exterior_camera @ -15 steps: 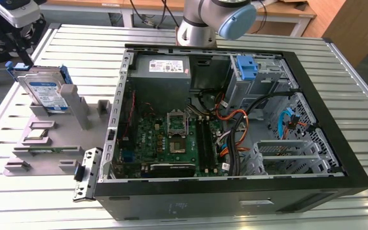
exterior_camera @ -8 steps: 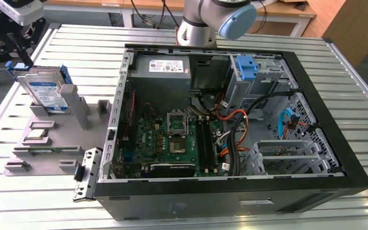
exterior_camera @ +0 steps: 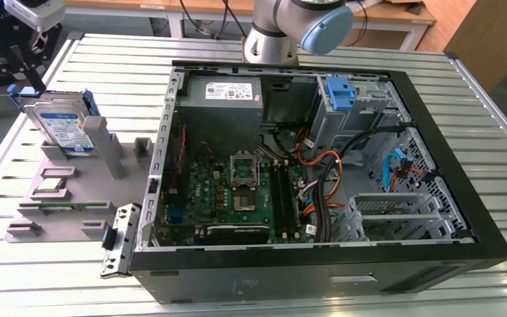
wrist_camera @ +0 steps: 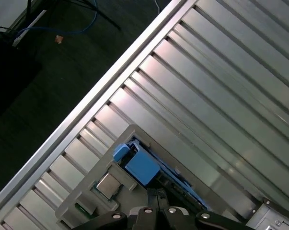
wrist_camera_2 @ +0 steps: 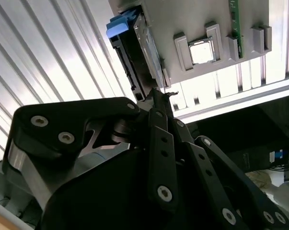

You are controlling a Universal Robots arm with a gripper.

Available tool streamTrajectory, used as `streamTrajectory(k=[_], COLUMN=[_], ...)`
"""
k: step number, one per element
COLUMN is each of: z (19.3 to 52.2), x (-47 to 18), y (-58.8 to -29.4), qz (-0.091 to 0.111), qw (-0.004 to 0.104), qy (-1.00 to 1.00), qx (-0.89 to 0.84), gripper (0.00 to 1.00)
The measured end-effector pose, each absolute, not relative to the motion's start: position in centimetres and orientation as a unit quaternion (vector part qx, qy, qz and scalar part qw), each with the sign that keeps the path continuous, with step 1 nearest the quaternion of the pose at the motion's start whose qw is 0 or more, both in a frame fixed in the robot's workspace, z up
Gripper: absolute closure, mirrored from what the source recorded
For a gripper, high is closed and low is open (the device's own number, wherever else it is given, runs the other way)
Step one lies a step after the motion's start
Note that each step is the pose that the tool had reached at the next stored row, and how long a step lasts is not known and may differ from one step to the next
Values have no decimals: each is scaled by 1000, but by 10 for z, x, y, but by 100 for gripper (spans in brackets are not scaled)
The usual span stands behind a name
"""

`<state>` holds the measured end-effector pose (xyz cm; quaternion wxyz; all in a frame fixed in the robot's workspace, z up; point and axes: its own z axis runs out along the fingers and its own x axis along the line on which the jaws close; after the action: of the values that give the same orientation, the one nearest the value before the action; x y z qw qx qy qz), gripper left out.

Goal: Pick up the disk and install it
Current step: 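Pick up the disk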

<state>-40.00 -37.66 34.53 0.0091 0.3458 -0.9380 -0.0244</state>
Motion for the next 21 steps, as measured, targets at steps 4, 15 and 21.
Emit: streamTrajectory(k=[4,15,21], z=[345,345,345], x=[-400,-400,-400], y=[-377,-377,-377], qz=[-24,-23,-23], qw=[10,11,11], qy=[-928,-900,-899], qx=[371,434,436], gripper=[90,90,90])
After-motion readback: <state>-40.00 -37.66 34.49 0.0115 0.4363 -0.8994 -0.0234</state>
